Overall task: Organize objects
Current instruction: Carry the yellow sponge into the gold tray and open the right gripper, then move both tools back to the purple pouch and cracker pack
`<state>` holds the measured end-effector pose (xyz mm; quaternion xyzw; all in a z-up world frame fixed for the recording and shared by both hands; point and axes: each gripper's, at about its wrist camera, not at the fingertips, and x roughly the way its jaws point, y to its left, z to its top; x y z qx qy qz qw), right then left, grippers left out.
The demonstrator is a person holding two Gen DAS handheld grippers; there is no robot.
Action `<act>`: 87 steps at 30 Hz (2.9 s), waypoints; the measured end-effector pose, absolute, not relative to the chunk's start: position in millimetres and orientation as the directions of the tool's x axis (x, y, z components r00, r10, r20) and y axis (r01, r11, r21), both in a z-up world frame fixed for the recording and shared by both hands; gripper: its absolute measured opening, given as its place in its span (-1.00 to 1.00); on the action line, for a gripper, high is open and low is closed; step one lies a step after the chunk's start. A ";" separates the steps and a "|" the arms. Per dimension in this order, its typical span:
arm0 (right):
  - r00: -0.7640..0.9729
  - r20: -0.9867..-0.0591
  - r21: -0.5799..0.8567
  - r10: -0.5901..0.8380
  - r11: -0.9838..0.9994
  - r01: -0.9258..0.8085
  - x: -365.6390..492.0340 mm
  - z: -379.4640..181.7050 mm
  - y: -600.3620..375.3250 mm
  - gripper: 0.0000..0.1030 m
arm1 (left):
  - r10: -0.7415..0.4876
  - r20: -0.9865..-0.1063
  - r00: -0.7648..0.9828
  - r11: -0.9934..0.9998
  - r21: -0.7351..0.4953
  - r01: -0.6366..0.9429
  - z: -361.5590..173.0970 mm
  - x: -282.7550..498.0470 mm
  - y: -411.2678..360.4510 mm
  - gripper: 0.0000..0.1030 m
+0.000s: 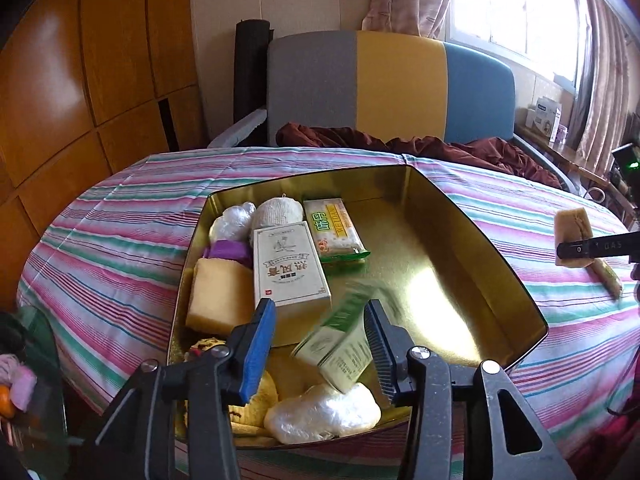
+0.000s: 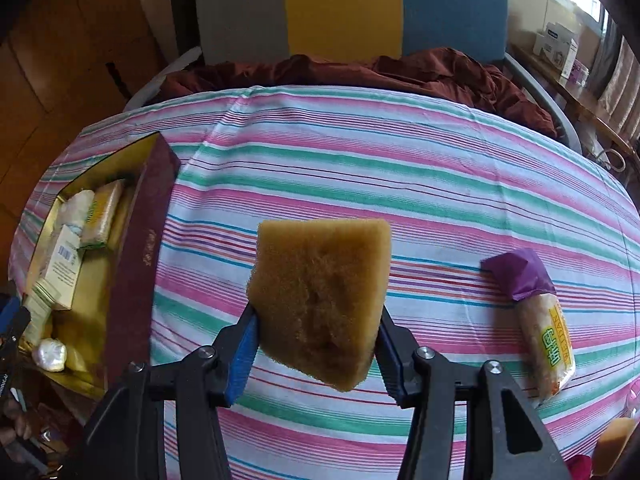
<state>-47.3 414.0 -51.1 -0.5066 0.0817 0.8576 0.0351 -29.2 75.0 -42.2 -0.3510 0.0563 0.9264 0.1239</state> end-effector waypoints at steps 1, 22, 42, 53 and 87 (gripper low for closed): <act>-0.494 -0.869 0.113 -0.037 -0.986 -0.124 -49.6 -47.8 405.1 0.04 | 0.189 -0.663 -0.725 -0.964 0.016 -0.267 -41.2 -29.0 72.7 -0.09; -0.470 -0.836 0.222 -0.285 -0.957 0.186 -101.1 -38.9 222.2 0.04 | 0.096 -0.638 -0.764 -0.992 0.004 -0.129 -28.6 -25.7 16.3 0.08; -0.466 -0.815 0.294 -0.346 -0.938 0.183 -102.3 -51.1 203.9 0.36 | 0.085 -0.632 -0.770 -0.993 0.013 -0.120 -26.9 -21.3 11.2 0.26; -0.535 -0.798 0.254 -0.278 -0.960 0.120 -65.0 -28.7 257.1 0.36 | 0.106 -0.621 -0.777 -0.988 0.020 -0.151 -21.4 -14.2 21.7 0.29; -0.554 -0.826 0.448 0.108 -0.472 -0.760 65.4 -76.8 651.1 0.59 | 0.330 -0.608 -0.722 -0.872 0.096 -0.480 4.9 0.6 166.9 0.45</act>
